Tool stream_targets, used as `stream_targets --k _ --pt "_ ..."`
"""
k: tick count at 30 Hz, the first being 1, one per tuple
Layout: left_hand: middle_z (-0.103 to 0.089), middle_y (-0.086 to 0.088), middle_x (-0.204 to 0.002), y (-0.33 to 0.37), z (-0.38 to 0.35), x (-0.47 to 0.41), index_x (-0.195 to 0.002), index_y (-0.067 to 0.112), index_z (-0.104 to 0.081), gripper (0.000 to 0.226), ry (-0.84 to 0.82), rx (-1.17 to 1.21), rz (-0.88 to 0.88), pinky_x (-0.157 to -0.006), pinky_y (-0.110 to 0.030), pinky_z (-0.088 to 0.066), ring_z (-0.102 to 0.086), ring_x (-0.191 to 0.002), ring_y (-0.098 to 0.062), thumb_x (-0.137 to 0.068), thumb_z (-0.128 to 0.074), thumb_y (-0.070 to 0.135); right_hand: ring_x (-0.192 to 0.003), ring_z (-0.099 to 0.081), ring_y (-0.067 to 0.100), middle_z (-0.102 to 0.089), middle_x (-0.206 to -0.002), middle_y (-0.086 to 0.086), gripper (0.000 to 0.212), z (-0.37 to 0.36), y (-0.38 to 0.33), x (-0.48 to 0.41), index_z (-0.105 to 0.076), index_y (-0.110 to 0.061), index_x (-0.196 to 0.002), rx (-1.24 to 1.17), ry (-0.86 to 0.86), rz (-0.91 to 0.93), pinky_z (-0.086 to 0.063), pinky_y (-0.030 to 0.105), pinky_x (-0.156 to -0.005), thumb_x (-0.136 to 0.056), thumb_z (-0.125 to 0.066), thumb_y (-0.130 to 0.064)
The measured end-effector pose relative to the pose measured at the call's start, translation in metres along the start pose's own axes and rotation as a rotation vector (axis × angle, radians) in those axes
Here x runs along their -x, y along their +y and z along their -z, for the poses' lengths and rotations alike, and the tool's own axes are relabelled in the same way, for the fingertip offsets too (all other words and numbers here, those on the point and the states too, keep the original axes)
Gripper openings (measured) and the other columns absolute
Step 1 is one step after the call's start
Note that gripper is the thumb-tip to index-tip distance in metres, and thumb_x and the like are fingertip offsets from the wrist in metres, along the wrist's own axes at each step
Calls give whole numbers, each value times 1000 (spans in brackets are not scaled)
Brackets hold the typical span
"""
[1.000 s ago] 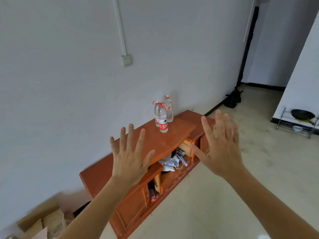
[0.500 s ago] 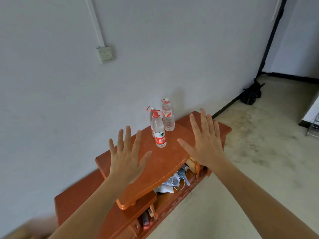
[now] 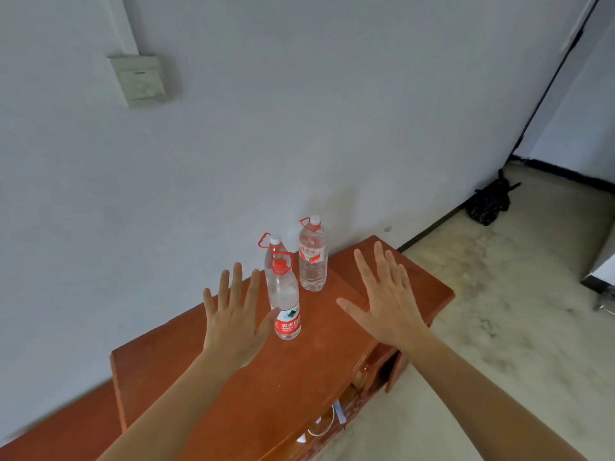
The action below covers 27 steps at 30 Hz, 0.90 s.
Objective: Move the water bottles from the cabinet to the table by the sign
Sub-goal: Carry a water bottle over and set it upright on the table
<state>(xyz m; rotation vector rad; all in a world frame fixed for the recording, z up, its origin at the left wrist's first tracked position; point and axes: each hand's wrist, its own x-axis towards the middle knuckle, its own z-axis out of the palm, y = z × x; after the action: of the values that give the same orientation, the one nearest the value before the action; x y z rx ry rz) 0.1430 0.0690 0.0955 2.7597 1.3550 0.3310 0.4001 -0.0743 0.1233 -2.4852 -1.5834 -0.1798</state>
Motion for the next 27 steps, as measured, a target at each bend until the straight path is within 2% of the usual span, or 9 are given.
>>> stream_targets --k 7,11,13,16,18,21,23,25,27 --pt "21 0 -166 22 -54 -97 -158 36 17 88 -105 59 17 -121 -61 -1 13 -154 -29 -86 -2 83 -157 7 35 21 -168 11 93 -29 45 -91 16 -37 -160 -59 -51 -4 -10 53 -127 -91 -31 -81" --pt "24 3 -166 31 -86 -119 -155 38 24 86 -186 45 48 -124 -60 -2 18 -153 -25 -86 -2 83 -157 1 36 14 -170 13 96 -61 59 -156 12 -37 -161 -117 -100 48 -14 53 -124 -88 -29 -84" --pt "26 3 -166 37 -103 -123 -157 35 20 89 -211 50 108 -124 -59 -3 17 -154 -25 -86 -1 83 -157 -1 38 13 -170 14 97 -82 60 -197 13 -38 -161 -159 -135 114 -16 53 -124 -89 -34 -83" --pt "33 6 -163 52 -118 -126 -153 39 28 85 -215 44 218 -125 -54 -2 20 -153 -22 -87 -3 83 -156 -5 41 10 -170 15 99 -114 57 -257 8 -37 -161 -249 -179 223 -20 55 -122 -89 -43 -82" --pt "30 7 -164 64 -120 -126 -154 40 24 85 -188 24 320 -126 -54 -6 17 -154 -20 -91 -12 82 -155 -10 42 4 -171 15 101 -133 48 -293 2 -36 -162 -306 -204 297 -25 57 -120 -86 -44 -84" --pt "15 5 -168 80 -120 -129 -160 37 5 88 -160 39 445 -123 -57 -20 1 -156 -24 -92 -34 75 -154 -16 44 -5 -170 17 104 -158 36 -332 -8 -33 -163 -352 -275 366 -28 59 -118 -82 -48 -85" --pt "5 3 -170 93 -121 -133 -161 35 1 86 -114 42 504 -122 -57 -23 -7 -156 -27 -93 -36 72 -150 -29 43 -21 -166 19 93 -172 34 -346 -27 -29 -158 -426 -307 412 -36 59 -114 -84 -64 -72" --pt "1 0 -170 110 -122 -138 -161 32 1 87 -53 35 589 -123 -54 -14 -2 -157 -25 -93 -37 72 -137 -49 40 -45 -152 20 70 -179 36 -349 -47 -21 -143 -521 -261 458 -51 55 -103 -86 -77 -48" --pt "-12 -8 -169 134 -129 -143 -160 19 -16 84 46 26 602 -124 -56 -10 -6 -157 -28 -95 -47 62 -120 -61 36 -60 -135 17 57 -185 42 -350 -55 -16 -133 -587 -215 508 -58 46 -91 -86 -79 -37"
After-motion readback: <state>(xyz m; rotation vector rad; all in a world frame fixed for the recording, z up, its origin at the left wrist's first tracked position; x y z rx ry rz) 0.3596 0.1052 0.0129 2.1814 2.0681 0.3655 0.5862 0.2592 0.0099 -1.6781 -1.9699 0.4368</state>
